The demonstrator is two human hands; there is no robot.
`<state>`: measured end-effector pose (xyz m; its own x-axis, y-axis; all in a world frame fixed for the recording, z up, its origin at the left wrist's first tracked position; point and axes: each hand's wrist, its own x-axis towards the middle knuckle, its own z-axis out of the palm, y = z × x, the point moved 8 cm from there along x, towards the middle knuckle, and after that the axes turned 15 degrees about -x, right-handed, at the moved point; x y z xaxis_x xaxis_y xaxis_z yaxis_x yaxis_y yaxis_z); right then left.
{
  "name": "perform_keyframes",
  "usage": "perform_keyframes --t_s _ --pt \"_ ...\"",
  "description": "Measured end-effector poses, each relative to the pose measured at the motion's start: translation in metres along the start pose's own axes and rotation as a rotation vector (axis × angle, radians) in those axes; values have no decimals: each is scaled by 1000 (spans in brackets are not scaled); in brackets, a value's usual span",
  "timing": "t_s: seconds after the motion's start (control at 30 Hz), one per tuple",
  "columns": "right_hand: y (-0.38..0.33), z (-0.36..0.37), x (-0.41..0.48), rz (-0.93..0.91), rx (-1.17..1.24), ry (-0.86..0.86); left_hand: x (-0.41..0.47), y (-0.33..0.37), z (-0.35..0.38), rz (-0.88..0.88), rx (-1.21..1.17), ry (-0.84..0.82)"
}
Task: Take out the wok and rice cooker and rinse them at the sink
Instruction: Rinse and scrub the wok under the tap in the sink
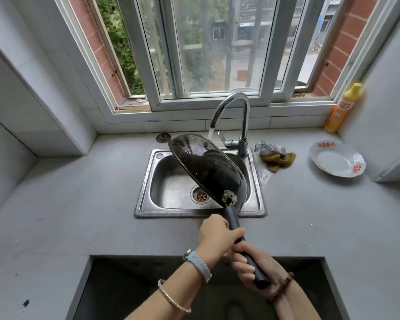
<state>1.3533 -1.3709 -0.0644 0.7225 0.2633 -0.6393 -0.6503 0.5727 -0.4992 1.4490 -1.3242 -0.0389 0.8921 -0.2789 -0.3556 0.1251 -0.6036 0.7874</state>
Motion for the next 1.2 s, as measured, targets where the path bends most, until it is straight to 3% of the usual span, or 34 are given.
perform_keyframes --t_s 0.67,1.2 --pt "-22 -2 -8 -14 40 -28 3 29 1 71 39 20" --pt "-4 10 9 62 -264 21 4 -21 -11 -32 -205 9"
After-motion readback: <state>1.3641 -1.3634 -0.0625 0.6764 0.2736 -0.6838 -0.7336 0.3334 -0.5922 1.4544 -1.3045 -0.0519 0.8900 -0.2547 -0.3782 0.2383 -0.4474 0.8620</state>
